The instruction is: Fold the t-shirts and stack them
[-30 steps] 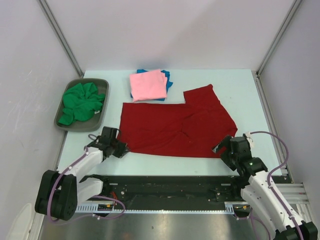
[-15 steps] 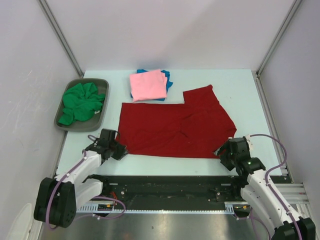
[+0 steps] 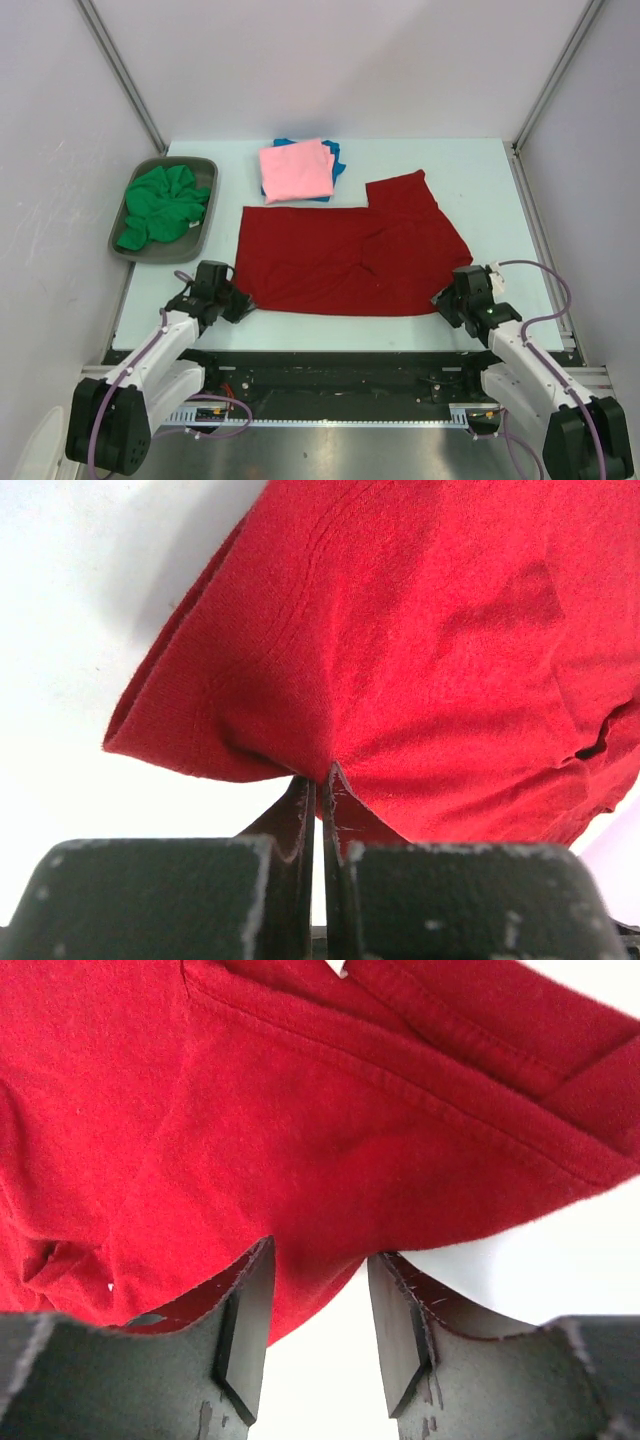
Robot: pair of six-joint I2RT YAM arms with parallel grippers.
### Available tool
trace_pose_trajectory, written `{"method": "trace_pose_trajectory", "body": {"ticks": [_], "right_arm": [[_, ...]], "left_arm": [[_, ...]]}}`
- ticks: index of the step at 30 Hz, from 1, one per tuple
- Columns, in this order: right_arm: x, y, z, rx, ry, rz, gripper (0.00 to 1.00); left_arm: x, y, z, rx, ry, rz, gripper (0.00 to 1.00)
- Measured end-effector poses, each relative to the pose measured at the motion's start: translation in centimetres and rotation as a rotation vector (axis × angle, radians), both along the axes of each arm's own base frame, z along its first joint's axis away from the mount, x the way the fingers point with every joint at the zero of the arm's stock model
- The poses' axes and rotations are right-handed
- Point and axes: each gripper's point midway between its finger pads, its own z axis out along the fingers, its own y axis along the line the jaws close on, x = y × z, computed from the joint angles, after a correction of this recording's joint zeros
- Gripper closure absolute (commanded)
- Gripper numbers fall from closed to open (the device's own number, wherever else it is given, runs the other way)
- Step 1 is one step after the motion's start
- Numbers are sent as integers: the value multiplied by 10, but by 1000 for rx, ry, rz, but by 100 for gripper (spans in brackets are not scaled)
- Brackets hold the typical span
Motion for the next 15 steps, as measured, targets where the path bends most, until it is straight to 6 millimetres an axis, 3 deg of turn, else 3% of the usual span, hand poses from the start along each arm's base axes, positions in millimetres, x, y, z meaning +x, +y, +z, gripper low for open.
{"method": "trace_pose_trajectory", "body": {"ticks": [1, 4, 5, 6, 15], "right_arm": [[2, 0, 0, -4, -1, -4, 57], [9, -2, -2, -16, -3, -11, 74], [9, -2, -3, -20, 0, -14, 92], [11, -3, -5, -25, 3, -16, 100], [10, -4, -3, -32, 0, -8, 100]], "left_arm": [[0, 0, 0, -2, 1, -3, 100], [-2, -1, -1, -4, 5, -11, 100], [-3, -1, -2, -7, 7, -15, 100], [-4, -1, -2, -8, 8, -17, 100], [-15, 1, -5, -9, -3, -26, 100]]}}
